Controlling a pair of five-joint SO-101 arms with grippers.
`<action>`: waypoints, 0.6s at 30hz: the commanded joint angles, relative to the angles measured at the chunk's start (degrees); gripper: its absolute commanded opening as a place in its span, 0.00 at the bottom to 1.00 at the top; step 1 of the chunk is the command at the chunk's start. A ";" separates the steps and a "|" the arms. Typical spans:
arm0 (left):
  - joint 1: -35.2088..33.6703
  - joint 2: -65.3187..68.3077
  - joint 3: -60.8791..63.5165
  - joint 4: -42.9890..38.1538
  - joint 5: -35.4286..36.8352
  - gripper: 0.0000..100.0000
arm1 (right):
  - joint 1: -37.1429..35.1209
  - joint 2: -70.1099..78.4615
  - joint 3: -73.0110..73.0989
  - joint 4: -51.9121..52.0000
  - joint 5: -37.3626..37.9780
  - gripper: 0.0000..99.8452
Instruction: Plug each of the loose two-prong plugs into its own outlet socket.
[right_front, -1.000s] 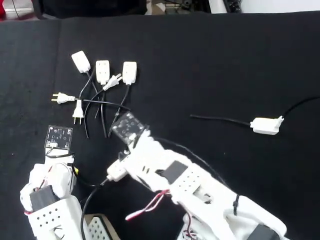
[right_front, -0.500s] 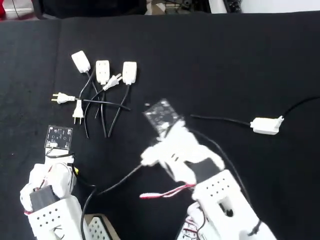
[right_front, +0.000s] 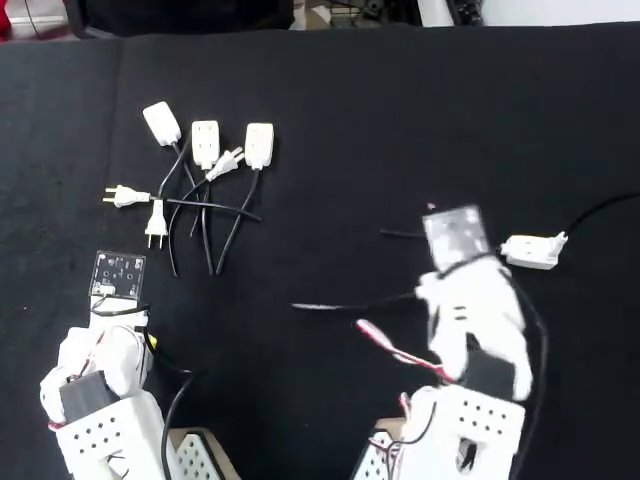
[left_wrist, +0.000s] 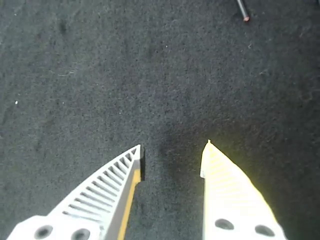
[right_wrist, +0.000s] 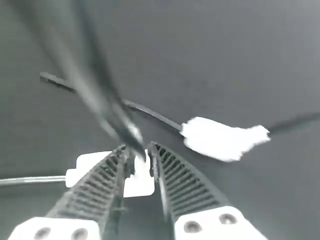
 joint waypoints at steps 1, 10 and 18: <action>0.75 -0.35 -0.13 -0.88 -0.26 0.20 | 8.09 -2.86 1.71 -3.78 3.08 0.01; 0.75 -0.35 -0.13 -0.70 -0.26 0.20 | 18.11 -2.95 10.42 -20.31 3.87 0.01; 0.75 -0.35 -0.13 -0.70 -0.26 0.20 | 19.78 -2.95 12.70 -28.04 2.20 0.01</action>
